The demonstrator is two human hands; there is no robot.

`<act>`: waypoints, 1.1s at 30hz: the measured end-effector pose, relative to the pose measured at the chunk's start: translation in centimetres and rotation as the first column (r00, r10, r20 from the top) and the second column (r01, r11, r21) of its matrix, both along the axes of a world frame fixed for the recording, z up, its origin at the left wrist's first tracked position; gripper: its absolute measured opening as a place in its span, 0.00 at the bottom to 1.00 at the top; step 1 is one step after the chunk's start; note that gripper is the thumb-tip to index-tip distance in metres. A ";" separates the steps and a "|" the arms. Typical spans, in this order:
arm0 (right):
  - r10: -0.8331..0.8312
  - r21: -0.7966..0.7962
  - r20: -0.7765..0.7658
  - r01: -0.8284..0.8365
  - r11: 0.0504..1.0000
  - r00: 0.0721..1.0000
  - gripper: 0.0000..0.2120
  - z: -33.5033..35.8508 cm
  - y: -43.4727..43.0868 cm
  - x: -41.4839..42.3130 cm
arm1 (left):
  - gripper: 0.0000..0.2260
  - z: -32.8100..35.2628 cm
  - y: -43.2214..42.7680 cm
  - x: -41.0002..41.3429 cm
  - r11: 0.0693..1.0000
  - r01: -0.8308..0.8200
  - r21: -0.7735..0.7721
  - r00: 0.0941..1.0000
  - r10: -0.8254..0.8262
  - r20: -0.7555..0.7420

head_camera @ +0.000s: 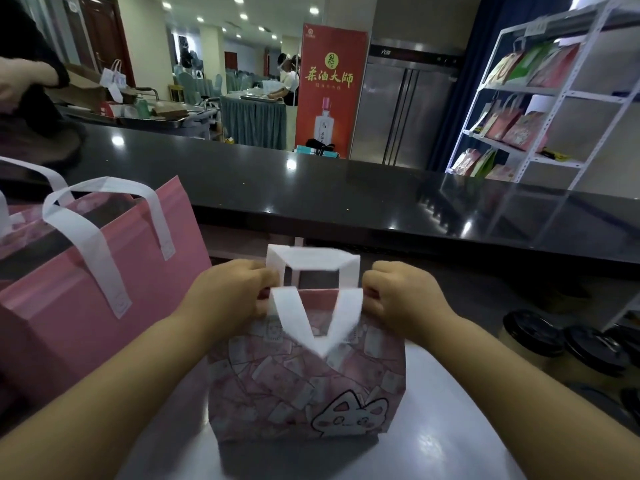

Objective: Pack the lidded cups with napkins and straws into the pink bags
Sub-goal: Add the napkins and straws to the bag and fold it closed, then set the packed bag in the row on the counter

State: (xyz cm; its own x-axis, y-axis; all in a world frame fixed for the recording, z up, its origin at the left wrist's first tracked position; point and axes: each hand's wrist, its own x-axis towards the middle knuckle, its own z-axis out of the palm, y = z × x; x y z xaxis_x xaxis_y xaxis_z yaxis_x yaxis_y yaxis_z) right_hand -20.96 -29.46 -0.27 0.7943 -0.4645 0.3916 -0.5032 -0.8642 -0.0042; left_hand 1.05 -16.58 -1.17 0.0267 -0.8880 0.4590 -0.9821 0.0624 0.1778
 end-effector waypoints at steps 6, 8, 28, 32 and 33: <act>0.000 0.363 0.100 -0.037 0.931 0.995 0.04 0.0 -0.1 -2.4 | 0.06 0.9 0.1 0.9 0.998 0.060 -0.018 0.985 -0.062 -0.161; -0.030 0.391 0.105 -0.013 0.920 0.994 0.03 -0.3 0.1 -2.6 | 0.07 1.0 0.5 1.0 0.997 0.070 -0.022 0.981 -0.073 -0.179; -0.137 0.432 0.329 -0.020 0.902 0.934 0.03 1.8 -0.8 -5.4 | 0.13 3.4 4.0 0.0 0.995 -0.088 -0.050 0.975 0.076 -0.211; -0.068 0.404 0.390 -0.104 0.909 0.918 0.02 6.2 -1.5 -5.8 | 0.16 7.6 4.2 -0.4 0.991 -0.085 -0.102 0.977 0.062 -0.205; -0.057 0.393 0.414 -0.122 0.912 0.908 0.01 7.3 -1.7 -5.8 | 0.17 8.7 4.1 -0.4 0.990 -0.077 -0.118 0.978 0.051 -0.204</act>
